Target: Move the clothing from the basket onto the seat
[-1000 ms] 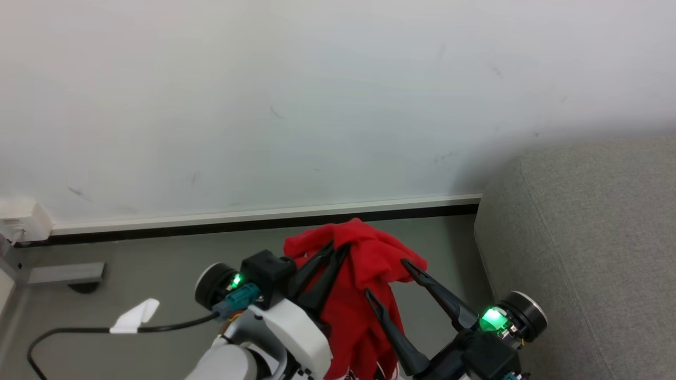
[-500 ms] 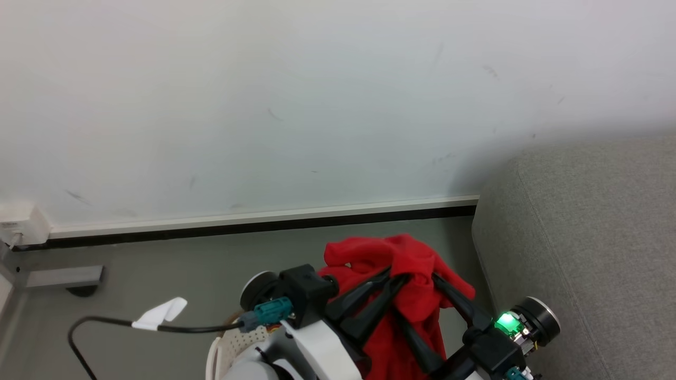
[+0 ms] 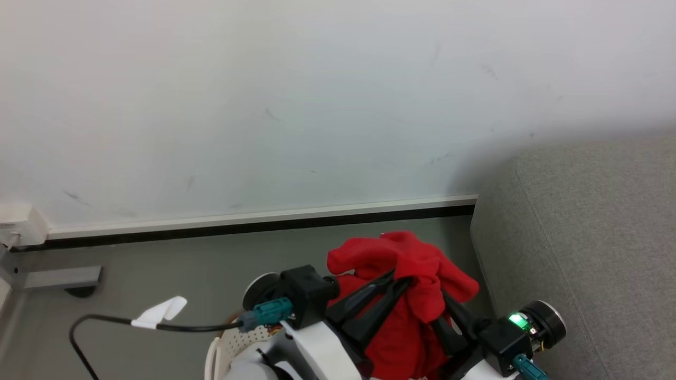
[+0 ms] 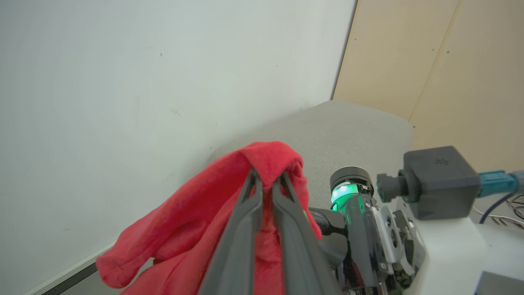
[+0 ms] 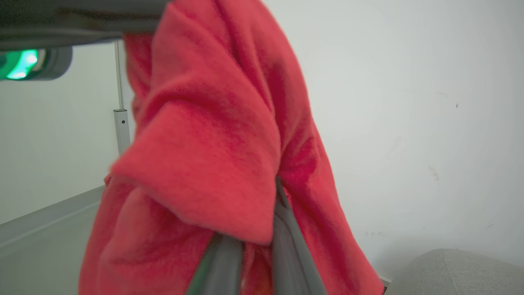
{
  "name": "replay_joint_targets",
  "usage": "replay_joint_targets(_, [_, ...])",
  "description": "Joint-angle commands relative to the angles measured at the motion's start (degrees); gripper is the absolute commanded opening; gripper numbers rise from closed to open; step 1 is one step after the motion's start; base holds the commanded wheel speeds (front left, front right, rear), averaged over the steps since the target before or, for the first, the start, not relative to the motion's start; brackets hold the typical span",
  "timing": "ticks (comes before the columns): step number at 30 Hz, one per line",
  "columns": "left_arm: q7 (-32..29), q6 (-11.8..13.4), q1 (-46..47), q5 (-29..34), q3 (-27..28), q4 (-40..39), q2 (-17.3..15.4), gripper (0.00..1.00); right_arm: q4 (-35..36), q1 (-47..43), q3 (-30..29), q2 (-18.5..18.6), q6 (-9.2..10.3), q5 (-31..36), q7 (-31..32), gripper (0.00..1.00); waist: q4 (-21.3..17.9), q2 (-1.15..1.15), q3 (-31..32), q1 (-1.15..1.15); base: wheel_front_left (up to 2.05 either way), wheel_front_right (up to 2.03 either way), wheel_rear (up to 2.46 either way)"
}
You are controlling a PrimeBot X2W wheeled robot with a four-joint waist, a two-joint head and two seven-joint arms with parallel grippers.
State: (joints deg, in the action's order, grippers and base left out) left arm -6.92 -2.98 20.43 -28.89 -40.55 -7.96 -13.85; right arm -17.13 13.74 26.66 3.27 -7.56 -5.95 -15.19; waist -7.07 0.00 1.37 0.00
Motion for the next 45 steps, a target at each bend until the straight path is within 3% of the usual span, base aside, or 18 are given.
replay_joint_targets(1, [0.61, 0.15, -0.52, -0.57, 0.52, -0.24, -0.29, 0.00, -0.50, 0.31, -0.56, 0.00, 0.14, -0.23, 0.06, 0.00, -0.03, 0.00, -0.04, 0.00, 0.00, 0.00, 0.00])
replay_joint_targets(2, [0.73, 0.33, -0.54, -0.54, 0.62, -0.10, -0.34, 0.04, -0.39, 0.37, -0.75, -0.05, 0.14, -0.35, 0.06, 0.00, -0.07, 0.00, -0.08, 0.00, 0.00, 0.00, 0.00])
replay_joint_targets(4, [1.15, 0.51, -0.68, -0.58, 0.77, 0.26, -0.38, 0.33, -0.02, 0.34, -1.36, -0.07, 0.14, -0.69, 0.07, 0.00, -0.15, 0.00, -0.14, 0.00, 0.00, 0.00, 0.00])
replay_joint_targets(5, [1.35, 0.57, -0.70, -0.51, 0.88, 0.48, -0.46, 0.42, 0.27, 0.29, -1.69, -0.13, 0.15, -0.85, 0.07, 0.00, -0.19, 0.00, -0.17, 0.00, 0.00, 0.00, 0.00])
replay_joint_targets(6, [1.75, 0.79, -0.74, -0.44, 1.02, 0.73, -0.49, 0.60, 0.54, 0.26, -1.89, -0.16, 0.14, -0.99, 0.07, 0.00, -0.23, 0.00, -0.20, 0.00, 0.00, 0.00, 0.00])
replay_joint_targets(7, [2.07, 0.95, -0.79, -0.29, 1.20, 0.97, -0.48, 0.95, 0.98, 0.22, -2.24, -0.19, 0.15, -1.17, 0.06, 0.00, -0.28, 0.00, -0.23, 0.00, 0.00, 0.00, 0.00])
replay_joint_targets(8, [2.41, 1.21, -0.98, -0.48, 1.46, 1.28, -0.30, 1.00, 1.33, 0.08, -2.49, -0.20, 0.15, -1.38, 0.06, 0.00, -0.33, 0.00, -0.24, 0.00, 0.00, 0.00, 0.00])
replay_joint_targets(17, [5.16, 1.94, -1.57, 1.33, 1.56, 4.22, -0.77, 1.00, 4.21, -0.80, -5.54, 0.37, 0.14, -2.20, 0.02, 0.00, -2.54, 0.00, -0.71, 0.00, 0.00, 0.00, 0.00])
replay_joint_targets(24, [7.35, 2.13, -2.48, 2.58, 0.59, 6.32, -1.37, 1.00, 6.36, -0.74, -8.11, 1.22, 0.14, -2.75, 0.02, 0.00, -7.09, 0.00, -1.54, 0.00, 0.00, 0.00, 0.00])
replay_joint_targets(36, [10.66, 1.72, -2.60, 3.14, -1.02, 10.62, 0.45, 1.00, 10.37, -0.94, -13.58, 3.28, 0.14, -3.40, 0.02, 0.00, -16.24, 0.00, -2.05, 0.00, 0.00, 0.00, 0.00])
replay_joint_targets(45, [11.93, 1.36, -1.35, 3.36, -1.96, 12.51, 1.53, 1.00, 12.14, -1.55, -16.41, 4.61, 0.14, -4.56, 0.02, 0.00, -18.85, 0.00, -2.60, 0.00, 0.00, 0.00, 0.00])
